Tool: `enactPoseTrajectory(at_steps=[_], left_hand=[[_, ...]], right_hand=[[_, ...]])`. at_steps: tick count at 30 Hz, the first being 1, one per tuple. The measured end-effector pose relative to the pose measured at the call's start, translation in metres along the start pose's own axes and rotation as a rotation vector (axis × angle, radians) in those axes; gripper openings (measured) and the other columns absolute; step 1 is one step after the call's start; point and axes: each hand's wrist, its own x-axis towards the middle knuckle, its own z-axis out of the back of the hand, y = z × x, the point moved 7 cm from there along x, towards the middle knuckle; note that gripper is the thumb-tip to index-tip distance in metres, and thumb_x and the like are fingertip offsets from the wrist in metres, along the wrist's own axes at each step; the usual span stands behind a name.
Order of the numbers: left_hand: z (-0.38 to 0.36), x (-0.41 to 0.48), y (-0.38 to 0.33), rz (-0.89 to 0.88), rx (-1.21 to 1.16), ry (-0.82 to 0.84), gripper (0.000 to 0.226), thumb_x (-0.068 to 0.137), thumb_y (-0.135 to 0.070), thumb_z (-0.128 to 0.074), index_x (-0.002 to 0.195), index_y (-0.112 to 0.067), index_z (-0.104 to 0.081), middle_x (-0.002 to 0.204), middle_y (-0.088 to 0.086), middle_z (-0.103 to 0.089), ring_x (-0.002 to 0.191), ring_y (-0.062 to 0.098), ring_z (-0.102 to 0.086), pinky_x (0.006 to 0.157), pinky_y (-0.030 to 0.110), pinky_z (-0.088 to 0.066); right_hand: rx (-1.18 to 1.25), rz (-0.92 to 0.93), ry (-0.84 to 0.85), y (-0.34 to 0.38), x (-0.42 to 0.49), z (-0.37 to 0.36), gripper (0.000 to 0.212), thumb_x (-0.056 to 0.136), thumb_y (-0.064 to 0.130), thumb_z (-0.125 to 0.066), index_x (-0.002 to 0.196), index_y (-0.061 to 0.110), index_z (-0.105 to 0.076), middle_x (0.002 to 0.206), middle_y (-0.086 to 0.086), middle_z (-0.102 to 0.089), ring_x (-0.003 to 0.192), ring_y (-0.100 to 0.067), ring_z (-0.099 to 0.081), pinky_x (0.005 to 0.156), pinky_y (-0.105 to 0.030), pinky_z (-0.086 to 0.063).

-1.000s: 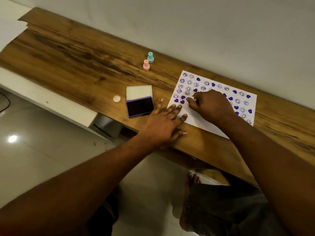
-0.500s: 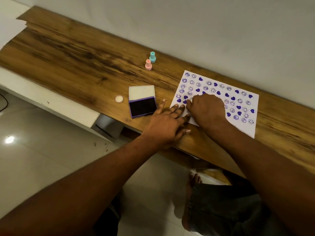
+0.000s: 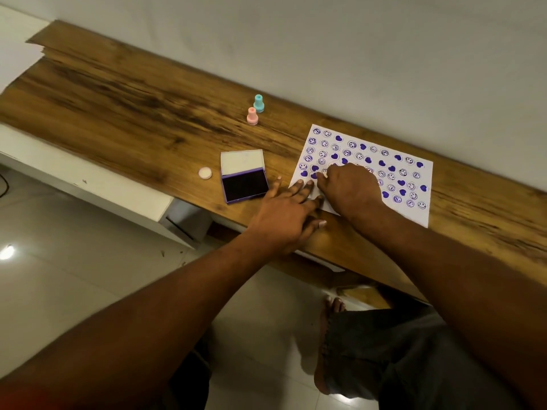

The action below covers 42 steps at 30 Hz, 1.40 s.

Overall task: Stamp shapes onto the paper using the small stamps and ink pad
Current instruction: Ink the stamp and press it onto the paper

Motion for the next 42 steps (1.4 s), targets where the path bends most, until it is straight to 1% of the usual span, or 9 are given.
enactPoseTrajectory(at_steps=[7,10,13,17,20,24,33,37,42], left_hand=[[0.002,-0.001,0.006,0.001,0.013,-0.013,0.070,0.104,-0.069,-0.018,0.164,-0.036,-0.024,0.175,0.002,-0.010,0.161,0.022,-0.009,0.127,0.058,0.001],[0.011,-0.005,0.011,0.011,-0.005,-0.075,0.071,0.103,-0.070,-0.017,0.165,-0.036,-0.021,0.175,0.001,-0.009,0.161,0.021,-0.008,0.128,0.057,0.001],[0.031,-0.012,0.028,0.039,-0.074,-0.196,0.068,0.104,-0.069,-0.021,0.163,-0.035,-0.031,0.174,-0.001,-0.020,0.159,0.020,-0.019,0.128,0.054,-0.004],[0.059,-0.035,0.074,0.132,-0.208,-0.412,0.057,0.103,-0.064,-0.042,0.147,-0.031,-0.057,0.163,-0.004,-0.044,0.147,0.016,-0.042,0.125,0.053,-0.020],[0.074,-0.061,0.127,0.319,-0.251,-0.567,0.047,0.098,-0.058,-0.058,0.136,-0.030,-0.064,0.143,-0.003,-0.063,0.129,0.019,-0.057,0.112,0.050,-0.040],[0.068,-0.092,0.184,0.533,-0.377,-0.610,0.051,0.091,-0.056,-0.072,0.134,-0.029,-0.066,0.137,-0.003,-0.065,0.123,0.021,-0.062,0.101,0.051,-0.050],[0.038,-0.101,0.214,0.614,-0.343,-0.510,0.048,0.083,-0.058,-0.078,0.123,-0.032,-0.073,0.132,-0.008,-0.065,0.123,0.020,-0.058,0.102,0.043,-0.040],[0.034,-0.106,0.217,0.607,-0.375,-0.553,0.037,0.086,-0.053,-0.077,0.117,-0.032,-0.076,0.134,-0.009,-0.064,0.125,0.016,-0.056,0.110,0.051,-0.039],[0.028,-0.108,0.215,0.604,-0.386,-0.577,0.036,0.088,-0.051,-0.075,0.119,-0.032,-0.075,0.139,-0.008,-0.061,0.132,0.016,-0.053,0.118,0.053,-0.029]], right_hand=[[1.082,-0.367,-0.457,-0.067,-0.005,0.024,0.052,0.101,0.047,-0.039,0.088,0.014,-0.076,0.076,-0.007,-0.073,0.073,-0.029,-0.066,0.068,-0.036,-0.047],[1.713,-0.574,-0.333,-0.076,-0.008,0.000,0.039,0.095,0.049,-0.045,0.068,0.022,-0.057,0.051,0.008,-0.044,0.045,-0.012,-0.037,0.048,-0.025,-0.028],[1.883,-0.631,-0.247,-0.073,-0.003,-0.011,0.034,0.098,0.037,-0.051,0.068,0.022,-0.048,0.050,0.009,-0.037,0.041,-0.010,-0.029,0.046,-0.021,-0.024],[1.653,-0.511,-0.305,-0.064,0.008,0.007,0.034,0.097,0.047,-0.057,0.086,0.017,-0.069,0.061,0.008,-0.060,0.055,-0.012,-0.054,0.052,-0.028,-0.042],[1.371,-0.301,-0.371,-0.040,0.017,0.027,0.034,0.097,0.048,-0.063,0.105,0.018,-0.077,0.090,0.001,-0.077,0.083,-0.016,-0.073,0.080,-0.041,-0.060],[1.225,-0.053,-0.410,0.006,0.031,0.060,0.035,0.091,0.039,-0.076,0.118,0.018,-0.077,0.103,0.005,-0.076,0.090,-0.008,-0.070,0.081,-0.023,-0.057],[0.943,0.277,-0.364,0.123,0.055,0.094,0.026,0.087,0.039,-0.078,0.111,0.030,-0.076,0.095,0.015,-0.073,0.081,-0.004,-0.066,0.069,-0.021,-0.052],[0.781,0.353,-0.365,0.150,0.059,0.093,0.026,0.090,0.039,-0.071,0.115,0.034,-0.076,0.100,0.014,-0.073,0.080,-0.001,-0.055,0.062,-0.010,-0.031],[0.631,0.432,-0.386,0.167,0.057,0.096,0.027,0.094,0.039,-0.067,0.119,0.031,-0.075,0.110,0.007,-0.073,0.092,-0.011,-0.062,0.072,-0.024,-0.037]])
